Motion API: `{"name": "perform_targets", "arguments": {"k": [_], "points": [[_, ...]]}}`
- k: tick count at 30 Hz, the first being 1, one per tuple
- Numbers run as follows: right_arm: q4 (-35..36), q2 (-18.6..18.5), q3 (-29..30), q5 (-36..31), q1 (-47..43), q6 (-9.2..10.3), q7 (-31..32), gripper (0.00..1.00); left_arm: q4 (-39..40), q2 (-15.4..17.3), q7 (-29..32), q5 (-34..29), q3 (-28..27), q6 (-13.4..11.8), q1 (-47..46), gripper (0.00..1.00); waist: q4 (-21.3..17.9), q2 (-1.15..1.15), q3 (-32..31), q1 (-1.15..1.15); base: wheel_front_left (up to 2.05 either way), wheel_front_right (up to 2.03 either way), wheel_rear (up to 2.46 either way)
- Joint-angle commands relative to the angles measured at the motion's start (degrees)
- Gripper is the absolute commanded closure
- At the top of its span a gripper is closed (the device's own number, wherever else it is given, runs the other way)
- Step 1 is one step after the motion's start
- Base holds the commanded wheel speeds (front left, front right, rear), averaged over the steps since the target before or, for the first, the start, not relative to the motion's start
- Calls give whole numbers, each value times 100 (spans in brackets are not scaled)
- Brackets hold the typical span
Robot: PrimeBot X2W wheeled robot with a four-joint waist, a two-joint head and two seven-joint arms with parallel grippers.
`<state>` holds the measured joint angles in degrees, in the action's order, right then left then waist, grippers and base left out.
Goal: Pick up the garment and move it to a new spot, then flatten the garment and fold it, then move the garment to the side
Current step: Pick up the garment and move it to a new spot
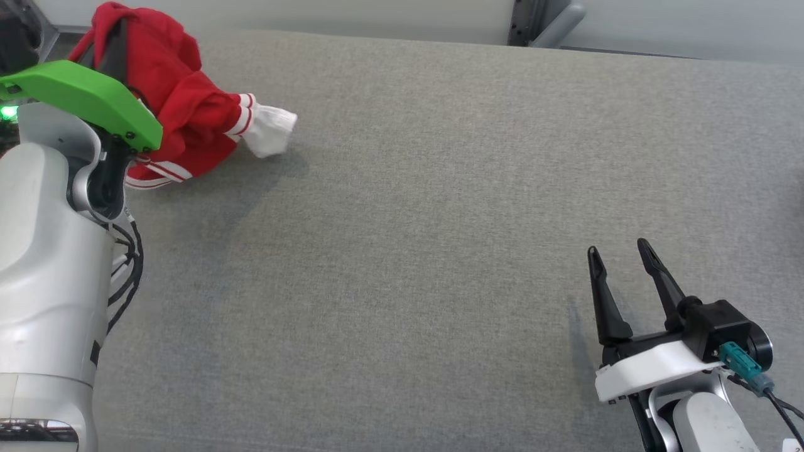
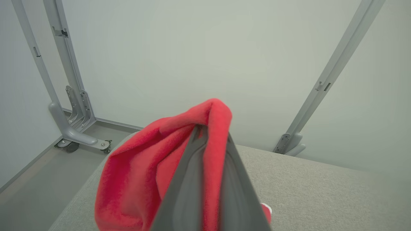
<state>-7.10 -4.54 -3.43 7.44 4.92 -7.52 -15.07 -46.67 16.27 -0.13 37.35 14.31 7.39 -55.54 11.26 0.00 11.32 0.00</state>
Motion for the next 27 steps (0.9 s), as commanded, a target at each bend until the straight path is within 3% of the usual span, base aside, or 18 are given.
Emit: {"name": "perform_targets", "arguments": {"k": [1,10,18,27], "points": [[-20,30,-5,57,-105,6,-16,0,195,12,44,151,83,16,126,100,-447,0,-409,0,0,0,0],[-42,144,-17,117,-278,7,-16,0,1091,-183,340,679,323,16,370,100,-1171,0,-698,0,0,0,0],[-15,161,49,191,-363,7,-16,0,1775,-755,395,917,445,-114,523,100,-1865,0,-742,0,0,0,0],[15,164,39,370,-392,7,-16,0,2133,-1192,599,1354,433,-750,882,100,-2450,0,-659,0,0,0,0]]}}
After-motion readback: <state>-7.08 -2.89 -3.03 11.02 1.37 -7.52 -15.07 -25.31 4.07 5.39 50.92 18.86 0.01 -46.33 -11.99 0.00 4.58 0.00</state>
